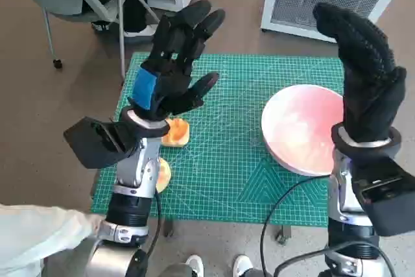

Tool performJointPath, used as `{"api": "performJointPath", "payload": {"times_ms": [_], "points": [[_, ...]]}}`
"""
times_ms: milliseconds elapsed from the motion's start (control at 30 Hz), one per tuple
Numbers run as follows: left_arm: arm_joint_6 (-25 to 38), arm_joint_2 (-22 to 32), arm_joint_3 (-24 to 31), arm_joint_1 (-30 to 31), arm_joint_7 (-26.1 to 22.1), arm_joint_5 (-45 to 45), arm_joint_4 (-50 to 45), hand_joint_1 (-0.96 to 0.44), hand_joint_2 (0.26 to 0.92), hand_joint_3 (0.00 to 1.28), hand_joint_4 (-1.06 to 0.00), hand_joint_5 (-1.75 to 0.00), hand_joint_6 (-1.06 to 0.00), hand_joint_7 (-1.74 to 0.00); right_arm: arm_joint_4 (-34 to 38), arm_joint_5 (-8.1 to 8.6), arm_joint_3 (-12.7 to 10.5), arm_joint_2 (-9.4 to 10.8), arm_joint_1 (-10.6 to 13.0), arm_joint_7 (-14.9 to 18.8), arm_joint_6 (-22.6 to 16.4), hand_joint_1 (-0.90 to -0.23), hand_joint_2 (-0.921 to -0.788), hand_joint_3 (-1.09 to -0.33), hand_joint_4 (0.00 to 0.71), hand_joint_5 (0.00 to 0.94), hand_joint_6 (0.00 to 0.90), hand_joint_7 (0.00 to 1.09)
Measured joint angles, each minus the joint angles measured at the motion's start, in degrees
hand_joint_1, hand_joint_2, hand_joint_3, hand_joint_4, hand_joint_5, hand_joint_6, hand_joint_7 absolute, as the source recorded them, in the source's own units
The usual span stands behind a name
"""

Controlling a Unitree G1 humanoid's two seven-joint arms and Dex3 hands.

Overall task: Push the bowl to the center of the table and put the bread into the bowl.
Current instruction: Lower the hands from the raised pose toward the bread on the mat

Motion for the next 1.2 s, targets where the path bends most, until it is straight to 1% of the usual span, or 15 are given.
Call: {"api": "performJointPath", "payload": {"times_ms": [667, 867, 967, 1000, 1033, 1200], "points": [[-0.01, 0.07, 0.08, 0.01, 0.42, 0.15, -0.14, -0.21, 0.918, 0.37, 0.0, -0.46, 0.0, -0.72, -0.02, 0.34, 0.02, 0.0, 0.74, 0.24, 0.04, -0.6, -0.921, -0.728, 0.303, 0.001, 0.05, 0.68], [-0.01, 0.06, 0.09, 0.02, 0.74, 0.17, -0.15, -0.21, 0.917, 0.38, 0.0, -0.46, 0.0, -0.72, -0.02, 0.78, -0.15, -0.01, 1.1, 0.28, -0.04, -0.588, -0.921, -0.729, 0.303, 0.001, 0.046, 0.67], [0.0, -0.02, 0.06, 0.08, 0.82, 0.17, -0.32, -0.21, 0.917, 0.38, 0.0, -0.46, 0.0, -0.72, 0.19, 1.06, -0.94, -0.42, 1.55, 0.48, -0.65, -0.582, -0.921, -0.728, 0.301, 0.0, 0.042, 0.67], [0.0, -0.07, 0.05, 0.14, 0.84, 0.16, -0.46, -0.21, 0.916, 0.38, 0.0, -0.46, 0.0, -0.72, 0.49, 1.44, -1.33, -0.79, 1.76, 0.63, -1.14, -0.582, -0.921, -0.726, 0.3, 0.0, 0.042, 0.67], [0.0, -0.09, 0.05, 0.24, 0.86, 0.16, -0.7, -0.21, 0.916, 0.38, 0.0, -0.47, 0.0, -0.72, 0.97, 1.95, -1.87, -1.31, 1.99, 0.87, -1.61, -0.584, -0.921, -0.723, 0.301, 0.0, 0.046, 0.65], [0.01, -0.04, 0.13, 0.72, 1.15, 0.14, -1.39, -0.21, 0.913, 0.39, 0.0, -0.47, 0.0, -0.72, 5.15, 2.53, -5.59, -4.36, 3.26, 1.33, -4.54, -0.591, -0.921, -0.712, 0.298, 0.0, 0.049, 0.62]]}}
